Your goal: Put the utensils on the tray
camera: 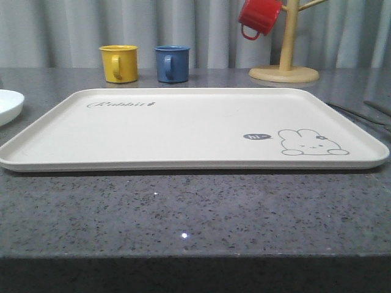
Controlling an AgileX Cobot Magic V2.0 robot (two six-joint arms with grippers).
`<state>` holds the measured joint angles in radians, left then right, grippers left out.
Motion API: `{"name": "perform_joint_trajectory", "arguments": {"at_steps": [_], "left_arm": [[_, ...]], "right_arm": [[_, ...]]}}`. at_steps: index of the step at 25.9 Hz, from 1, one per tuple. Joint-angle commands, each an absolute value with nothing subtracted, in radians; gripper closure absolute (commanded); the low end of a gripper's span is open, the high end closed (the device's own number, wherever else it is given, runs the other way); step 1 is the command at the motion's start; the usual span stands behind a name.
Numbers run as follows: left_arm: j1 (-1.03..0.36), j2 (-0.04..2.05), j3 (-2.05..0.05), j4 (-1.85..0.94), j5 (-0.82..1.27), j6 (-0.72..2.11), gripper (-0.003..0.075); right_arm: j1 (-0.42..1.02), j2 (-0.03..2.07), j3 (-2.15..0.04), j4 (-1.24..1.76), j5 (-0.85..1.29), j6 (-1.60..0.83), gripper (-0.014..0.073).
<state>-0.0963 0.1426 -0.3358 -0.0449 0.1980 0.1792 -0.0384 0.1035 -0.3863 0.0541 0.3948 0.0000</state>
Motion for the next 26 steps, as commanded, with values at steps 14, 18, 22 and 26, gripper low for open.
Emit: {"name": "perform_joint_trajectory", "arguments": {"at_steps": [14,18,22,26], "left_arm": [[-0.095,0.319,-0.455,-0.055,0.132,0.167,0.0717],[-0.095,0.319,-0.455,-0.055,0.134,0.167,0.0493],[-0.095,0.319,-0.455,-0.055,0.132,0.167,0.0182],[-0.095,0.319,-0.455,-0.055,0.126,0.167,0.0144]], "right_arm": [[-0.045,0.312,-0.494,0.080,0.331,-0.005,0.0655],[-0.045,0.312,-0.494,0.077,0.331,-0.005,0.0500],[-0.045,0.312,-0.494,0.076,0.331,-0.005,0.0179],[-0.045,0.312,-0.493,0.076,0.331,-0.005,0.0037]]}}
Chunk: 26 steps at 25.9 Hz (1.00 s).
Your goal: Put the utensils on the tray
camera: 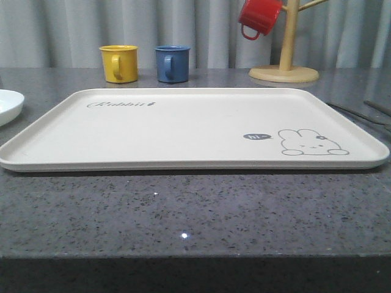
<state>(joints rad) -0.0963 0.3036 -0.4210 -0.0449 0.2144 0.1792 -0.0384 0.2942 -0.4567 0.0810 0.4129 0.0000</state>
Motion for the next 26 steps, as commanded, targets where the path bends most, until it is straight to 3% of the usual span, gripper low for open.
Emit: {"name": "perform_joint_trajectory", "arguments": {"at_steps": [1,9,12,19,26], "left_arm": [[-0.095,0.319,-0.455,-0.055,0.125,0.167,0.0144],[-0.095,0.445,-0.532,-0.055,0.186,0.167,0.0175],[-0.095,0.619,-0.664,-0.055,0.310,0.181,0.0176],[-0.095,1.064,-1.009,-0.055,0.824,0.280,0.0176],[-0.095,1.354,-1.124,-0.048,0.937,0.332,0.0176]], "right_arm": [[-0.045,0.312,-0.493,0.076,0.332,-0.005,0.0039],[-0.045,0.312,-0.493,0.076,0.332,-0.005,0.0044],[-0.045,0.312,-0.493,0.076,0.332,-0.005,0.0044],[-0.045,0.312,-0.493,0.076,0.332,-0.005,0.0044],[-0.045,0.312,-0.493,0.076,0.332,-0.005,0.0044]]}}
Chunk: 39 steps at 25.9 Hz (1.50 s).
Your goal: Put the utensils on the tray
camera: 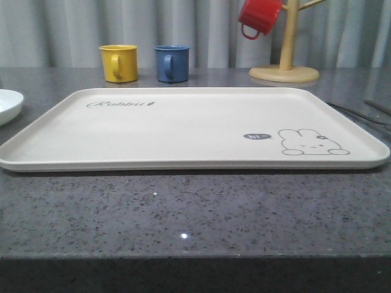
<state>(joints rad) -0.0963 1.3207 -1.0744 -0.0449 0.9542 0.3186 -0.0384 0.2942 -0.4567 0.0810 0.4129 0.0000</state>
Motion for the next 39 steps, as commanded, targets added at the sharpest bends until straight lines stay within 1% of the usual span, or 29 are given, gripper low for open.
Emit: {"name": "perform_joint_trajectory", "arguments": {"at_steps": [1,3,8,11,14,17,21,24,27,32,35,39], "left_arm": [[-0.095,1.386,-1.132,-0.039,0.935,0.332,0.0179],[-0.095,1.431,-1.142,-0.016,0.935,0.332,0.0217],[-0.095,1.510,-1.144,-0.009,0.937,0.332,0.0364],[-0.095,1.523,-1.144,-0.008,0.941,0.332,0.0439],[-0.095,1.523,-1.144,0.014,0.940,0.332,0.0562],[-0.095,1.523,-1.144,0.035,0.940,0.332,0.0739],[-0.102,1.511,-1.151,0.047,0.923,0.332,0.0738],[-0.155,1.471,-1.189,0.083,0.921,0.324,0.0738],[-0.259,1.435,-1.265,0.143,0.945,0.286,0.0738],[-0.471,1.433,-1.401,0.185,0.996,0.276,0.0738],[-0.585,1.452,-1.442,0.185,1.009,0.276,0.0738],[-0.702,1.502,-1.476,0.185,1.019,0.276,0.0738]], "right_arm": [[-0.045,0.312,-0.493,0.076,0.332,-0.005,0.0044],[-0.045,0.312,-0.493,0.076,0.332,-0.005,0.0044],[-0.045,0.312,-0.493,0.076,0.332,-0.005,0.0044],[-0.045,0.312,-0.493,0.076,0.332,-0.005,0.0044],[-0.045,0.312,-0.493,0.076,0.332,-0.005,0.0044],[-0.045,0.312,-0.493,0.076,0.332,-0.005,0.0044],[-0.045,0.312,-0.493,0.076,0.332,-0.005,0.0044],[-0.045,0.312,-0.493,0.076,0.332,-0.005,0.0044],[-0.045,0.312,-0.493,0.076,0.332,-0.005,0.0044],[-0.045,0.312,-0.493,0.076,0.332,-0.005,0.0044],[-0.045,0.312,-0.493,0.076,0.332,-0.005,0.0044],[-0.045,0.312,-0.493,0.076,0.332,-0.005,0.0044]]}}
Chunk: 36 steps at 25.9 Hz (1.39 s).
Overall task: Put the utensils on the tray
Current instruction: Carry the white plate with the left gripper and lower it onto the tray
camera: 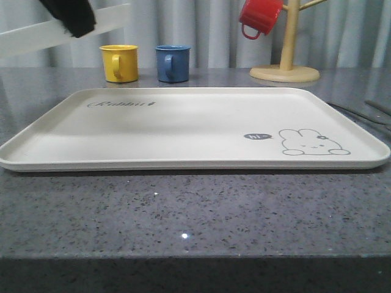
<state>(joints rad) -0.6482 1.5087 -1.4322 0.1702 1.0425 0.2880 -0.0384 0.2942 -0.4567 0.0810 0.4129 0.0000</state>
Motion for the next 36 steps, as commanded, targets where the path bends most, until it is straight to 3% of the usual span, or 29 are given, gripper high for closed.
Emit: {"name": "perform_joint_trajectory", "arguments": {"at_steps": [1,5,19,21,25,27,32,36], "left_arm": [[-0.723,1.519,-1.482,0.185,1.029,0.276,0.0738],[-0.782,1.580,-1.487,0.158,1.094,0.274,0.0738],[-0.777,1.699,-1.487,0.033,1.185,0.274,0.0720],[-0.777,1.701,-1.487,0.027,1.184,0.269,0.0656],[-0.777,1.701,-1.489,0.025,1.185,0.246,0.0430],[-0.777,1.701,-1.506,0.025,1.206,0.246,0.0377],[-0.777,1.683,-1.585,0.035,1.266,0.246,0.0442],[-0.766,1.636,-1.595,0.069,1.266,0.246,0.0628]], "right_arm": [[-0.045,0.312,-0.493,0.076,0.332,-0.005,0.0044],[-0.045,0.312,-0.493,0.076,0.332,-0.005,0.0044],[-0.045,0.312,-0.493,0.076,0.332,-0.005,0.0044],[-0.045,0.312,-0.493,0.076,0.332,-0.005,0.0044],[-0.045,0.312,-0.493,0.076,0.332,-0.005,0.0044],[-0.045,0.312,-0.493,0.076,0.332,-0.005,0.0044],[-0.045,0.312,-0.493,0.076,0.332,-0.005,0.0044],[-0.045,0.312,-0.493,0.076,0.332,-0.005,0.0044]]}}
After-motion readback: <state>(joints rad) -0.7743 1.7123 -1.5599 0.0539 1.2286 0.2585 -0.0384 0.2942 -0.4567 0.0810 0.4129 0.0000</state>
